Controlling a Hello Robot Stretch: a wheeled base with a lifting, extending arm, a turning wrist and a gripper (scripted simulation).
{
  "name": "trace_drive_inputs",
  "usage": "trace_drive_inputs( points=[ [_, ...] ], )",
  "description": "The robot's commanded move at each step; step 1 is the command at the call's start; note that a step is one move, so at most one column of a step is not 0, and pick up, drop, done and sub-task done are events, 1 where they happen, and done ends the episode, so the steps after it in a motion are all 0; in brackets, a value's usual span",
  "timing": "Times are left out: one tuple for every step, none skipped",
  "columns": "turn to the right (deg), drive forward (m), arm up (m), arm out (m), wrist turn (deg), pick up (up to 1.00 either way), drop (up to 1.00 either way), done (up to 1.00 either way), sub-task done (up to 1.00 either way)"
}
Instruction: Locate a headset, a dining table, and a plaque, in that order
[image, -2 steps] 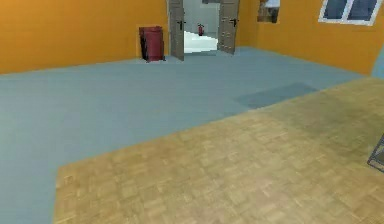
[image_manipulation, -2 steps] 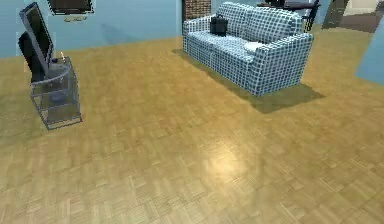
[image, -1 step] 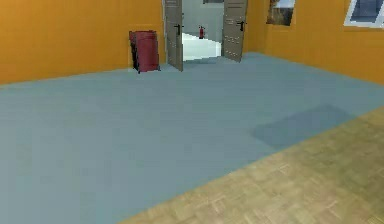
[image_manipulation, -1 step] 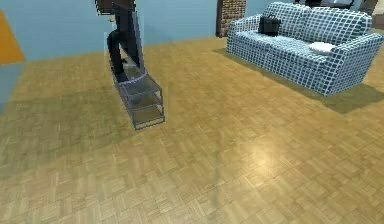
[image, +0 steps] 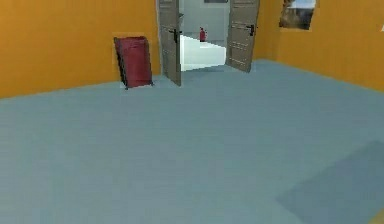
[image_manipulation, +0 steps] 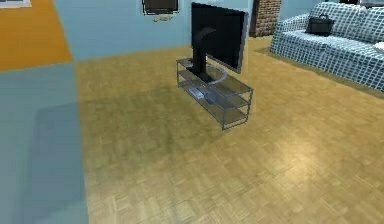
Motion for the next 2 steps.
trace_drive_inputs(
  points=[
    [3.0, 0.0, 0.0, 0.0, 0.0, 0.0, 0.0, 0.0, 0.0],
    [3.0, 0.0, 0.0, 0.0, 0.0, 0.0, 0.0, 0.0, 0.0]
  ],
)
